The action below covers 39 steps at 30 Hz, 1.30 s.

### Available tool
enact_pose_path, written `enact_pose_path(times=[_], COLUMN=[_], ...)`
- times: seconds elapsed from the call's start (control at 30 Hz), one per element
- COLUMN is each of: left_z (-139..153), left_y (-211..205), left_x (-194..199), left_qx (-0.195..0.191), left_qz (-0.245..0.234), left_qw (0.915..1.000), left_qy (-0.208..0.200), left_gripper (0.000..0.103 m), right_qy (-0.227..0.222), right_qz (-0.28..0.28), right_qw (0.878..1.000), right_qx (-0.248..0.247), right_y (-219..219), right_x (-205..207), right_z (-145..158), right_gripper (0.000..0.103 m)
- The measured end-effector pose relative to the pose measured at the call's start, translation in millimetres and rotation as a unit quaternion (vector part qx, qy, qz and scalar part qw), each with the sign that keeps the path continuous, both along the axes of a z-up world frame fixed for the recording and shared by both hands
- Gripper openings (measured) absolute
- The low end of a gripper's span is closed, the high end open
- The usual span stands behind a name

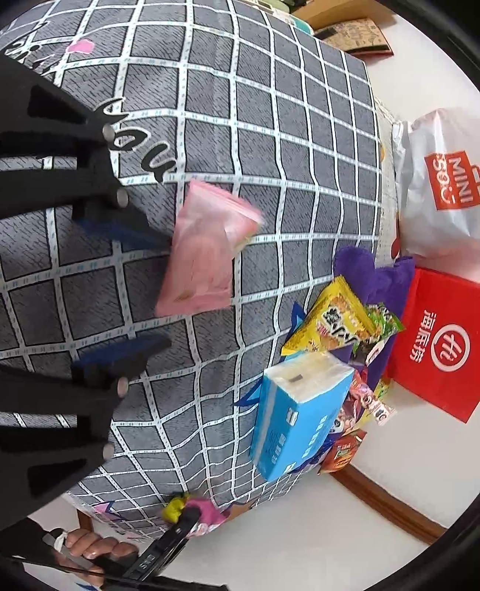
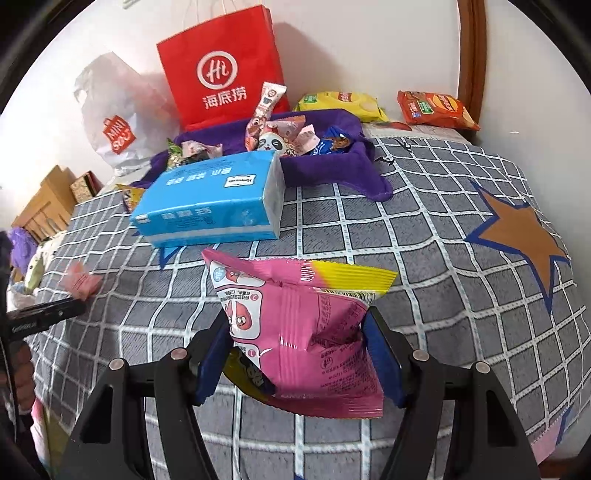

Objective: Organize snacks
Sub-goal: 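Grasp the pink peach candy with the left tool while the right tool holds the pink bag, then carry the peach candy and pink bag toward the purple towel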

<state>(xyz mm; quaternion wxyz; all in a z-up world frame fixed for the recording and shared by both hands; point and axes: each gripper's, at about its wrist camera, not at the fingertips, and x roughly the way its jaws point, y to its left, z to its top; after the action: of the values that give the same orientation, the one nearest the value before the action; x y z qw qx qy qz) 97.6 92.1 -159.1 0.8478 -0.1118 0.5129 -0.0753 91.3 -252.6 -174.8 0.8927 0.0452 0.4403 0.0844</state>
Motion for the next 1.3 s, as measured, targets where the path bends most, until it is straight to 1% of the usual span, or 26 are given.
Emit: enact_pose_path(times=[0.13, 0.2, 0.27, 0.4, 0.53, 0.63, 0.73, 0.8, 0.9, 1.0, 1.03, 1.07, 1.1, 1.13, 1.17, 1.3], left_z=[-0.4, -0.7, -1.0, -2.9, -4.3, -5.8, -7.9, -9.6, -10.7, -12.5, -12.9, -13.2, -13.2, -13.0, -12.3, -8.1], left_y=[7.5, 13.9, 19.5, 25.5, 22.3, 17.1, 10.8, 4.7, -7.0, -20.3, -23.3, -27.1, -29.8, -30.4, -30.6, -25.0], left_x=[0.7, 2.2, 5.4, 11.4, 18.9, 28.2, 40.0, 47.9, 54.6, 56.9, 57.0, 56.9, 56.4, 55.8, 55.0, 52.1], left_qx=[0.009, 0.002, -0.007, -0.02, -0.024, -0.022, -0.016, -0.008, 0.015, 0.045, 0.056, 0.074, 0.085, 0.086, 0.082, 0.052], left_qz=[0.013, 0.024, 0.031, 0.04, 0.035, 0.032, 0.027, 0.027, 0.023, 0.019, 0.017, 0.013, 0.01, 0.006, 0.003, -0.001], left_qw=[0.9999, 0.9997, 0.9995, 0.999, 0.9991, 0.9992, 0.9995, 0.9996, 0.9995, 0.9984, 0.9977, 0.9965, 0.9956, 0.9955, 0.9958, 0.9981], left_qy=[0.001, 0.002, 0.002, -0.001, -0.006, -0.007, -0.004, -0.007, -0.017, -0.03, -0.033, -0.037, -0.04, -0.04, -0.04, -0.033], left_gripper=[0.055, 0.057, 0.061, 0.061, 0.061, 0.061, 0.062, 0.062, 0.062, 0.061, 0.059, 0.048, 0.047, 0.046, 0.042, 0.041], right_qy=[-0.006, -0.006, -0.007, -0.004, 0.005, 0.019, 0.018, 0.022, 0.035, 0.036, 0.033, 0.031, 0.029, 0.027, 0.024, 0.01], right_qz=[-0.015, -0.027, -0.039, -0.051, -0.045, -0.035, -0.03, -0.027, -0.02, -0.022, -0.025, -0.026, -0.026, -0.025, -0.023, -0.019], right_qw=[1.0, 0.999, 0.999, 0.998, 0.999, 0.999, 0.999, 0.999, 0.998, 0.998, 0.998, 0.999, 0.999, 0.999, 0.999, 1.0], right_qx=[0.017, 0.022, 0.016, 0.02, 0.029, 0.031, 0.029, 0.035, 0.038, 0.039, 0.038, 0.034, 0.028, 0.023, 0.018, 0.023], right_y=[-22.0, -34.5, -44.0, -56.1, -52.5, -45.7, -42.2, -43.4, -44.8, -45.2, -44.8, -44.3, -42.8, -41.8, -40.5, -42.0], right_x=[-9.8, -11.6, -11.1, -6.7, -0.1, 6.7, 11.0, 12.3, 15.2, 15.9, 15.8, 15.8, 15.5, 15.3, 15.3, 13.0], right_z=[4.3, 6.6, 8.8, 7.6, -0.1, -8.7, -12.3, -14.3, -20.1, -22.1, -21.4, -20.6, -19.2, -17.8, -15.6, -4.5], right_gripper=[0.068, 0.068, 0.068, 0.068, 0.068, 0.068, 0.069, 0.072, 0.073, 0.072, 0.071, 0.071, 0.07, 0.069, 0.069, 0.069])
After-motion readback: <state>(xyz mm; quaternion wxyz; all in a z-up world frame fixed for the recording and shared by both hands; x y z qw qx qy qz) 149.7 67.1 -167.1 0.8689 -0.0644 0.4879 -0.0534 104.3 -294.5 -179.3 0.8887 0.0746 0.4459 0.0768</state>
